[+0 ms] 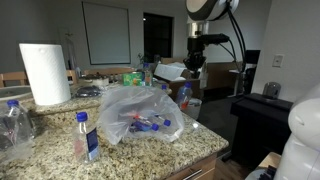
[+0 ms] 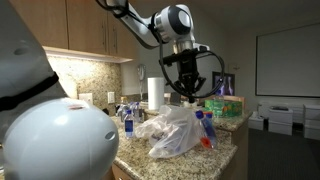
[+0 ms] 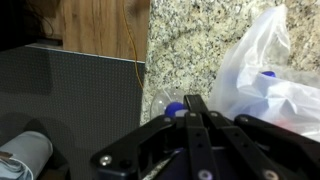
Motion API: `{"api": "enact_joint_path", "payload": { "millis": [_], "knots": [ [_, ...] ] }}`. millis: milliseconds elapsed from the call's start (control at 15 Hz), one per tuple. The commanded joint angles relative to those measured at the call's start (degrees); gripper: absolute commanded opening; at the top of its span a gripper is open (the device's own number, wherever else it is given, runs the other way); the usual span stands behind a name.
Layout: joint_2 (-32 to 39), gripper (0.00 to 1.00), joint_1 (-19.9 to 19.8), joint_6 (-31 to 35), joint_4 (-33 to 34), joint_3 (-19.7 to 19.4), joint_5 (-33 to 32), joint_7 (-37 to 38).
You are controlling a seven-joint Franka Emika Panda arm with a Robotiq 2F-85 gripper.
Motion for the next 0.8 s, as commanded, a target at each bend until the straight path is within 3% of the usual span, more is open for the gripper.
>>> {"api": "enact_joint_path", "payload": {
  "millis": [0,267,333,467,733],
  "knots": [
    [-4.17,0.04,1.77,-5.75,2.57,1.53,-0.87,-1.56],
    [-5.29,0.04,3.67,-7.97,3.62,1.59,0.30,-2.16],
    [-5.34,0.29,4.01,-7.99,3.53,1.55,0.35,-2.23],
    [-5.20,0.34,4.38,-7.75,3.26,1.49,0.44,-2.19],
    [-4.86,0.59,4.55,-8.10,3.04,1.27,0.63,-2.40]
  ]
}}
